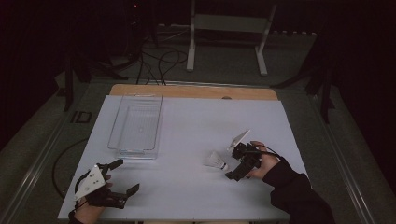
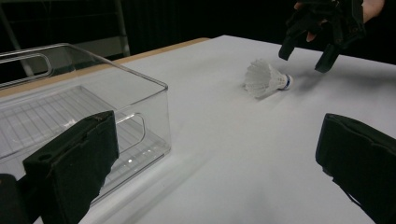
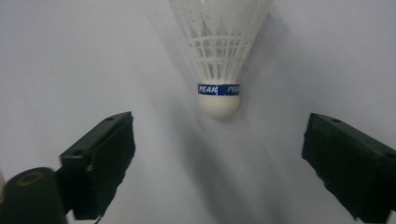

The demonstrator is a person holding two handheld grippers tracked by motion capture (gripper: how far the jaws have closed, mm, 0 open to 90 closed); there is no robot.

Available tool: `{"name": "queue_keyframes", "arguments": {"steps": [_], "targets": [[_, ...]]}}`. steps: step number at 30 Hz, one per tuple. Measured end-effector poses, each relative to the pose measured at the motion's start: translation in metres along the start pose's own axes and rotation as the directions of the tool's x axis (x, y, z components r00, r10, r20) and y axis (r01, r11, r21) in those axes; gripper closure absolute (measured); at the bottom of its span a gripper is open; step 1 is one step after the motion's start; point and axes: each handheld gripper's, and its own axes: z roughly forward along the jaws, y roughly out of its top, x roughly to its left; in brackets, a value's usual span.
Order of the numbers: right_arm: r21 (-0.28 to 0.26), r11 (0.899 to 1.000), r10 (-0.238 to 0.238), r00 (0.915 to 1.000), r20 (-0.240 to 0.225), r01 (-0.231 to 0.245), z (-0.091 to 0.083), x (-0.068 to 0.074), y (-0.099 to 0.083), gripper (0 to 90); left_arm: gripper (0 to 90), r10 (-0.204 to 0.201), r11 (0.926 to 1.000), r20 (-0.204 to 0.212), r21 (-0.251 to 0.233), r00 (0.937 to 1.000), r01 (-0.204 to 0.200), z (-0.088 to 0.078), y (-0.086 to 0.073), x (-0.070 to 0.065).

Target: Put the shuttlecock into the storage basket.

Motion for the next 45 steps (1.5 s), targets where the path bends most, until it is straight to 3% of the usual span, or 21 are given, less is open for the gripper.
{"name": "queue_keyframes", "arguments": {"steps": [6,13,20,26,33,37,45], "targets": [[0.019,1.0,-0.006,0.9999,0.011,0.006,0.004,0.001,0.004,11.6,0.1,-0.003,1.0,0.001,-0.003,1.0,0.003,0.0,0.0,0.0],[0.059,0.998,-0.019,0.9989,0.043,0.017,0.009,0.003,0.011,21.7,0.1,-0.004,1.0,0.001,-0.004,1.0,0.004,0.0,0.0,0.001],[0.077,0.997,-0.025,0.9984,0.051,0.021,0.015,0.004,0.016,26.2,0.1,-0.004,1.0,0.006,-0.001,1.0,0.004,0.0,0.0,0.0],[0.103,0.995,-0.011,0.9995,0.03,0.008,0.021,0.007,0.018,38.4,0.1,-0.005,1.0,0.005,-0.003,1.0,0.005,0.0,0.0,0.0],[0.153,0.988,-0.002,0.9994,0.036,-0.003,0.027,0.008,0.02,49.9,0.1,-0.005,1.0,0.005,-0.003,1.0,0.005,0.0,0.0,0.001],[0.167,0.986,0.01,0.9988,0.049,-0.018,0.029,0.008,0.023,50.8,0.1,-0.005,1.0,0.004,-0.003,1.0,0.005,0.0,0.0,0.001],[0.19,0.982,-0.016,0.9985,0.052,0.006,0.034,0.009,0.028,60.6,0.1,-0.006,1.0,0.005,-0.003,1.0,0.006,-0.001,0.0,0.001]]}}
